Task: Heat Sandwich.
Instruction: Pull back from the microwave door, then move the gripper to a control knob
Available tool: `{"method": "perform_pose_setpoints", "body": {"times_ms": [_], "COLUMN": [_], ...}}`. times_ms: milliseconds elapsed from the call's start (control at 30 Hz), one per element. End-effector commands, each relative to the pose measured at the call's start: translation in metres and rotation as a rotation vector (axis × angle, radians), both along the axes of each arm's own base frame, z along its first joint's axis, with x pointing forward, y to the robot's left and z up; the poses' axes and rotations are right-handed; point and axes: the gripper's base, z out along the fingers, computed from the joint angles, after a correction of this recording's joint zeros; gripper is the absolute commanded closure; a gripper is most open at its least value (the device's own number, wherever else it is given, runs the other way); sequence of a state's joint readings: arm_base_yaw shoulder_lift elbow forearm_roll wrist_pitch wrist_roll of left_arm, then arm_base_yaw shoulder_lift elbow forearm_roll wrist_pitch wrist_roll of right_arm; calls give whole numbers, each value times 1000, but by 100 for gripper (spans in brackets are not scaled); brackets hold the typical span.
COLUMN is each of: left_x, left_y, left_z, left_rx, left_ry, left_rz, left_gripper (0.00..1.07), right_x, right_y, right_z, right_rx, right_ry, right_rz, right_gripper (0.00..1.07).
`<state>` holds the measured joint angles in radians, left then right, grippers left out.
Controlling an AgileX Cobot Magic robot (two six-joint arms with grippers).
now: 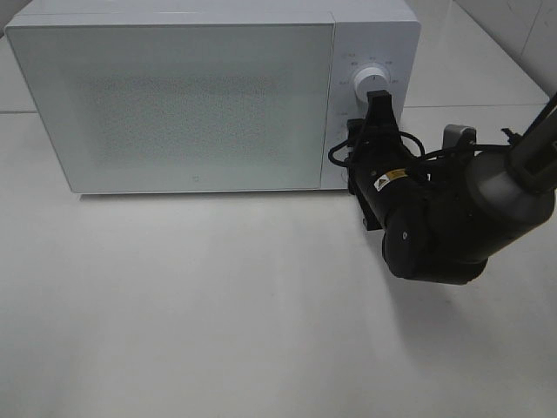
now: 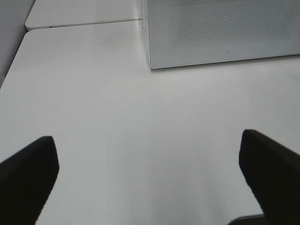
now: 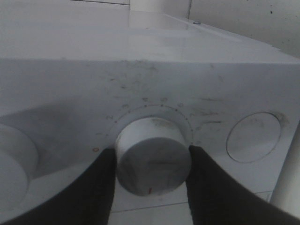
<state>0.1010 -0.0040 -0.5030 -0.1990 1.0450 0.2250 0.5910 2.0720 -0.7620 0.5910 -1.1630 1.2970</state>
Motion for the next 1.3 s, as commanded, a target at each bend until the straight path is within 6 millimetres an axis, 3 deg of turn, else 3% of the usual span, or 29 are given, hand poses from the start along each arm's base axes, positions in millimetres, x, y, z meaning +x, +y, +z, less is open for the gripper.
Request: {"method": "perform_pose_setpoints", "body": {"times_ms": [33, 933, 1067, 1200, 1300], "left_x": [-3, -3, -3, -3, -3], "left_y": [0, 0, 0, 0, 0], "left_z": [0, 0, 0, 0, 0], "left_rx": [0, 5, 5, 5, 5], "left_ry": [-34, -34, -34, -34, -34], "left_rz": [9, 12, 12, 13, 13], "left_gripper": [5, 5, 5, 5, 5], "right_x": [9, 9, 9, 9, 9], "right_y": [-7, -6, -5, -6, -6], "right_z": [26, 24, 24, 24, 24], "right_rx": [127, 96, 95, 101, 101], "right_ry": [-212, -206, -203, -199, -198], "right_rz": [-102, -87, -86, -90, -91], "right_gripper": [93, 86, 80, 61, 55]}}
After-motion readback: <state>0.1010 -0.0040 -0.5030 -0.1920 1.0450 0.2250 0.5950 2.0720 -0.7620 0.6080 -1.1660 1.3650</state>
